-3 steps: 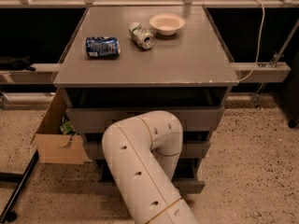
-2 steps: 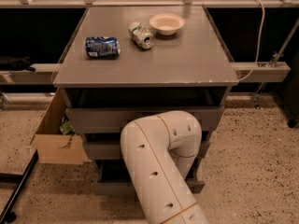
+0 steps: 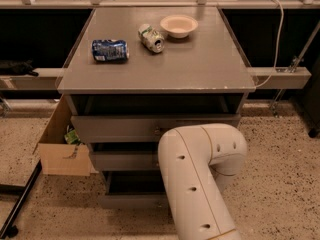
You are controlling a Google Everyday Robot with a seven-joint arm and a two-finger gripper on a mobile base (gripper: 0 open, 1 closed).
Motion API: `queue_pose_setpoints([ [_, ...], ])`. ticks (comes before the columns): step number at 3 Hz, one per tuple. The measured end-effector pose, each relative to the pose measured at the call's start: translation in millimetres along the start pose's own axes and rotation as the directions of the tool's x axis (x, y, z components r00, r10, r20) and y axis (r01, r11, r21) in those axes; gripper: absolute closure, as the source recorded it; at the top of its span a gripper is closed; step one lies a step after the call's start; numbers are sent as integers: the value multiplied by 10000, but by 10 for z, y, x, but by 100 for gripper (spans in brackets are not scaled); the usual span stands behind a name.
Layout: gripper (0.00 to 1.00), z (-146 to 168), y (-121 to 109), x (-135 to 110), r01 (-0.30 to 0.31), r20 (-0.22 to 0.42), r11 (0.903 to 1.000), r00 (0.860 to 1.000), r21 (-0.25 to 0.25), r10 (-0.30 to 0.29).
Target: Close bottom drawer
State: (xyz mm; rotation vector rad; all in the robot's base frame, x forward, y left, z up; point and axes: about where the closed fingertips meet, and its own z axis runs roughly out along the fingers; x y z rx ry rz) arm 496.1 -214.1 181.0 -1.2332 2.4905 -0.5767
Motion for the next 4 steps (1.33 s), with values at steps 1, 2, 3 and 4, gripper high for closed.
queue_pose_setpoints([
  [1,100,0,0,0,0,0,10000,10000,0,0],
  [2,100,32,-7,-90,-480,435,9970,9978,-614,507],
  [3,100,71,-23,-261,-1257,1541,9755,9759,-1803,1542],
  [4,100,-7,51,-189,-1178,2432,9568,9522,-2659,1848],
])
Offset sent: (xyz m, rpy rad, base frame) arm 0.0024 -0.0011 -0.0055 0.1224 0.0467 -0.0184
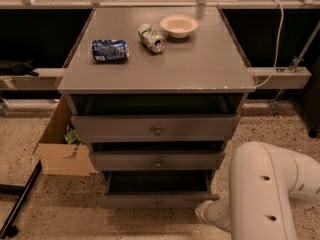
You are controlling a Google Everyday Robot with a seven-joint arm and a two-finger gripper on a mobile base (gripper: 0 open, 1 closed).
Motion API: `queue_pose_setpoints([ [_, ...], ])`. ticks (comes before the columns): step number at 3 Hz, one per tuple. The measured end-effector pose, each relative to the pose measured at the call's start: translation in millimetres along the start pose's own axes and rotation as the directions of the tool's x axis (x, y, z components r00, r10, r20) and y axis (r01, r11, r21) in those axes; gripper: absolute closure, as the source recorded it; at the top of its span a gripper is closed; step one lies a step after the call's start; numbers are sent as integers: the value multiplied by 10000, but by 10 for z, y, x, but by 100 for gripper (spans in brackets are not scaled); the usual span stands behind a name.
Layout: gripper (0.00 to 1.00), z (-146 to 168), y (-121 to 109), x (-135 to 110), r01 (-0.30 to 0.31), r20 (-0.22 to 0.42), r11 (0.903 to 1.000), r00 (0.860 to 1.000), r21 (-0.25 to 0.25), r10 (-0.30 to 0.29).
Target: Close bottom drawer
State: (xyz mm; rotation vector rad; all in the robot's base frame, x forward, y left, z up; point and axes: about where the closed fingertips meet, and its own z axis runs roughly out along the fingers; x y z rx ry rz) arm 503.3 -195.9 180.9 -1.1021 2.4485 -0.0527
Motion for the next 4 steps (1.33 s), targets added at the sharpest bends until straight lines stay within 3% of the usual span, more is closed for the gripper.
queue_pose_setpoints([
  [2,100,-32,30,31,8,275,9997,9996,-239,-1],
  [4,100,328,-69,-226,-401,-246,9974,9990,-601,386],
])
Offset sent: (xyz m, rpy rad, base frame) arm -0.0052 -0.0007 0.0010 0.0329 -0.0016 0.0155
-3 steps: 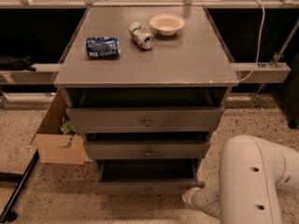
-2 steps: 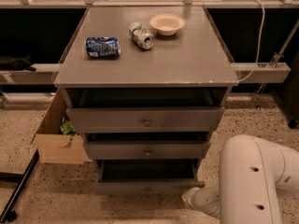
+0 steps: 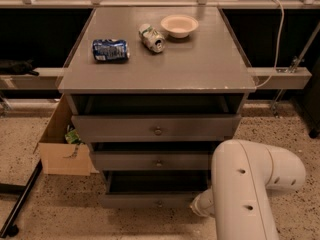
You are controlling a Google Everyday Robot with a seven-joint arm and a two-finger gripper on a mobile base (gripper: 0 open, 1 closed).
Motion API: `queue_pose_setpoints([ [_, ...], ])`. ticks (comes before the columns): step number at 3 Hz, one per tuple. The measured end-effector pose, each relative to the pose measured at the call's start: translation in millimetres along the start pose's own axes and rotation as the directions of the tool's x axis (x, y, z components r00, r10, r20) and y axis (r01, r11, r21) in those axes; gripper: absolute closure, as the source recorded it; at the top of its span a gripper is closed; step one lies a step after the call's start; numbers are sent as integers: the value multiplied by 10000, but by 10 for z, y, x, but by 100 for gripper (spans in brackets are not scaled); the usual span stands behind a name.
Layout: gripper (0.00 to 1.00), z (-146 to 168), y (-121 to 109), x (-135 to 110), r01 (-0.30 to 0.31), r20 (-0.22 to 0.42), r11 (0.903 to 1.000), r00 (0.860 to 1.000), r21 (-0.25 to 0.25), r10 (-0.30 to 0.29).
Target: Close bottom drawer
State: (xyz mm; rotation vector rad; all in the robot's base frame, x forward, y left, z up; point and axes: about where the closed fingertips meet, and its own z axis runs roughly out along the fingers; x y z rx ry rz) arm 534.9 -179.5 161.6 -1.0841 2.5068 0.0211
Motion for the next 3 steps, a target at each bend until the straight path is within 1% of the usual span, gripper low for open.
queue_pose_setpoints([
  [1,100,103,-56,-118,-238,114,9997,9996,-67,239],
  [2,100,255,-164,-285,-731,439,9971,9963,-193,739],
  [3,100,318,-223,-343,-1204,863,9920,9886,-380,1233],
])
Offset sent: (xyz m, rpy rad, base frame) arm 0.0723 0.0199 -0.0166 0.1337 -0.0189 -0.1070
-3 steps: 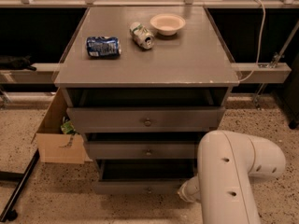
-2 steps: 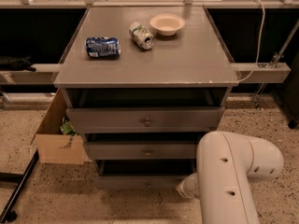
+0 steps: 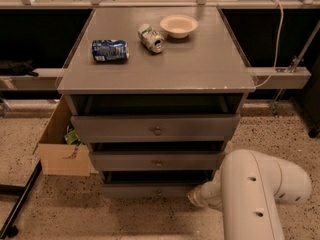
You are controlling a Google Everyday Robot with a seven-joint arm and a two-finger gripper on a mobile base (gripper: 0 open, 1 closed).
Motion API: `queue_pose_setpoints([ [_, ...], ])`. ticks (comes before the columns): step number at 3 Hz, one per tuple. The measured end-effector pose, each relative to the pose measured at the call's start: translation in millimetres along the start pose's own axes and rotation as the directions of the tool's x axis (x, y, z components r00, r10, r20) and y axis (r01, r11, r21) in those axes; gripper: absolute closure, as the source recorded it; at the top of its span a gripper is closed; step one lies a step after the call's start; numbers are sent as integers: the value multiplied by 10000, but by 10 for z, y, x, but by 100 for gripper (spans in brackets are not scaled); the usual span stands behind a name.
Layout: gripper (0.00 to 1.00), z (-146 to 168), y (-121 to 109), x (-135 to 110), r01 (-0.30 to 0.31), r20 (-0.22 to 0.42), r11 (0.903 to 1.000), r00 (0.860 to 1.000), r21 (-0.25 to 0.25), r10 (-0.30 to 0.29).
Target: Close bottom drawer
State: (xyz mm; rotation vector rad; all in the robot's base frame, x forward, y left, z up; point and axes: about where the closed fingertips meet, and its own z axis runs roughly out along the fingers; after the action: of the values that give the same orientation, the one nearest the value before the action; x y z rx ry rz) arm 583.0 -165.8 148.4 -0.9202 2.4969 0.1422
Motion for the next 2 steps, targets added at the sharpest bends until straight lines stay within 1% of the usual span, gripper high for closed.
queue_pose_setpoints([
  [1,100,33,46,-176,-123,434,9999,9990,-54,125],
  [2,100,-1,132,-125,-283,1003,9996,9946,67,275],
])
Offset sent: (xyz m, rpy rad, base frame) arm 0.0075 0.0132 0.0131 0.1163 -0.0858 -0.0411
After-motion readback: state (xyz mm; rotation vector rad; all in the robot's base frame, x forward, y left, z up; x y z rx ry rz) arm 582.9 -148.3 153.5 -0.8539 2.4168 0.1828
